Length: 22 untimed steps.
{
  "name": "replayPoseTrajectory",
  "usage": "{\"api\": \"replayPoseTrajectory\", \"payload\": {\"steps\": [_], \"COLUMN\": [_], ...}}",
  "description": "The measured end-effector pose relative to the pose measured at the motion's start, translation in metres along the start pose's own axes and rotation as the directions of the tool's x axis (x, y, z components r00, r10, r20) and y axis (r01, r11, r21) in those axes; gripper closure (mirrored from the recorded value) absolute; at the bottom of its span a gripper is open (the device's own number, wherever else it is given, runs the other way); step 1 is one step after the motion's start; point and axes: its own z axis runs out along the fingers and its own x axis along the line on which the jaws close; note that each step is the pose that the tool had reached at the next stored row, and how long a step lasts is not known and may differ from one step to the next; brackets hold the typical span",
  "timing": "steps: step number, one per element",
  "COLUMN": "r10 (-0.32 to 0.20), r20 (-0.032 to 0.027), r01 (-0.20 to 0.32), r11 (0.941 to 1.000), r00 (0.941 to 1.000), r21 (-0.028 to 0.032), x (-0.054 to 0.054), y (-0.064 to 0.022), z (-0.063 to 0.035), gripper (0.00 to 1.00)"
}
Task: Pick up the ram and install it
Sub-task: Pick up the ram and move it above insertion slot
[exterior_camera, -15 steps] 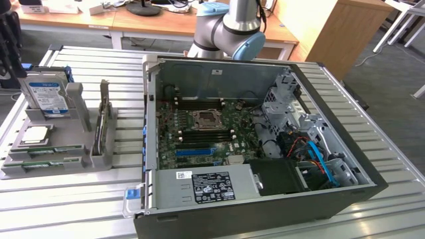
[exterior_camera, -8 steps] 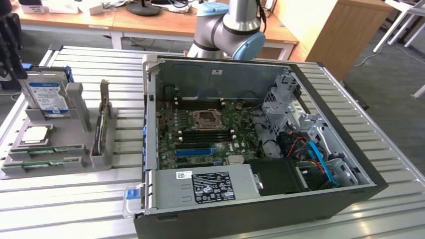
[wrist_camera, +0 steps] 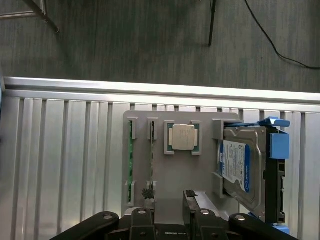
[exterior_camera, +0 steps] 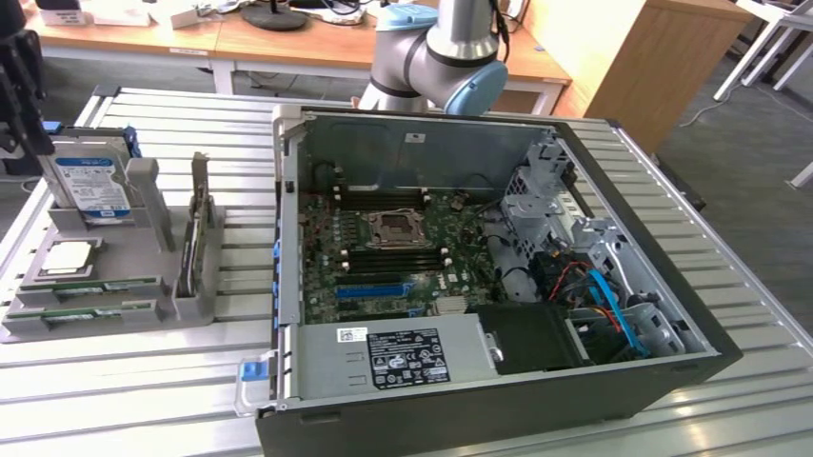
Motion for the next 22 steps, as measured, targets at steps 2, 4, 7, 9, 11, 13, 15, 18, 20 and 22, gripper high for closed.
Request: {"api": "replayPoseTrajectory", "payload": {"steps": [2, 4, 7, 9, 11, 13, 15, 18, 20, 22], "r10": [0.0, 0.0, 0.0, 0.0, 0.0, 0.0, 0.0, 0.0, 0.0, 0.0], "r20": [0.0, 0.0, 0.0, 0.0, 0.0, 0.0, 0.0, 0.0001, 0.0, 0.0], "r01": [0.0, 0.0, 0.0, 0.0, 0.0, 0.0, 0.0, 0.0, 0.0, 0.0], "r11": [1.0, 1.0, 1.0, 1.0, 1.0, 1.0, 1.0, 1.0, 1.0, 1.0], "r00": [1.0, 1.0, 1.0, 1.0, 1.0, 1.0, 1.0, 1.0, 1.0, 1.0], "r21": [0.0001, 0.0, 0.0, 0.0, 0.0001, 0.0001, 0.0, 0.0002, 0.0, 0.0], "x": [0.0, 0.0, 0.0, 0.0, 0.0, 0.0, -0.0001, -0.0001, -0.0002, -0.0001], "y": [0.0, -0.0001, -0.0001, -0.0001, -0.0001, -0.0002, -0.0002, -0.0003, -0.0003, -0.0003], "z": [0.0008, 0.0014, 0.0022, 0.0026, 0.003, 0.0039, 0.0048, 0.0055, 0.0061, 0.0068], "gripper": [0.64, 0.64, 0.64, 0.64, 0.64, 0.64, 0.64, 0.64, 0.64, 0.64]}}
